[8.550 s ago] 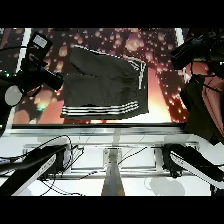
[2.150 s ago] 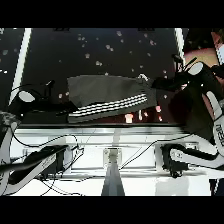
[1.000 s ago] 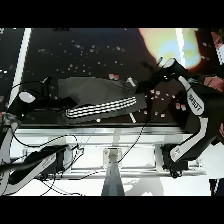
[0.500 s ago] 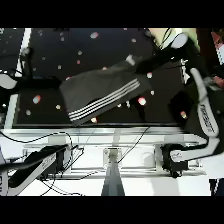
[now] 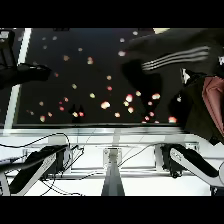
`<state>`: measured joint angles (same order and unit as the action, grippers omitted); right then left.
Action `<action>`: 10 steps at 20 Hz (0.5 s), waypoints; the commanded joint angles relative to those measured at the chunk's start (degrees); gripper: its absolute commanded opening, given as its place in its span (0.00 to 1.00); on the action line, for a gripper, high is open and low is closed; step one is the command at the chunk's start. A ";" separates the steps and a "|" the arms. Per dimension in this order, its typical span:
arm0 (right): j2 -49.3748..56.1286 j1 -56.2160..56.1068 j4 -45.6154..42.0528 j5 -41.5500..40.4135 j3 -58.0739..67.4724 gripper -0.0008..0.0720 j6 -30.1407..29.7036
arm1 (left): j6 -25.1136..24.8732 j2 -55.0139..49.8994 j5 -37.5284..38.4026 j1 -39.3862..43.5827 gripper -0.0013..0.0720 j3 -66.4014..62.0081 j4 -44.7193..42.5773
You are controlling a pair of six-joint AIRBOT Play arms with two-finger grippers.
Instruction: Fold the clothes and pants, and hang the long-sleeved shirts on hangers.
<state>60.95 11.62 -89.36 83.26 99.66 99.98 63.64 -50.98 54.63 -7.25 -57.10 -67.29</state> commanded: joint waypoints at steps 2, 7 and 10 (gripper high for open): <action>-10.08 15.21 -11.58 10.23 1.05 0.05 11.37 | 0.00 0.20 0.00 0.00 0.65 -0.20 -0.20; -17.27 33.70 -14.99 9.94 1.05 0.05 20.96 | 0.00 0.15 0.00 0.00 0.65 -0.20 -0.20; -18.64 42.05 -14.97 9.33 1.05 0.15 22.62 | 0.00 0.04 0.00 0.00 0.65 -0.20 -0.20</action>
<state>44.49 45.43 -102.98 92.47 100.64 118.96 63.64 -50.89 54.65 -7.25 -57.25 -67.46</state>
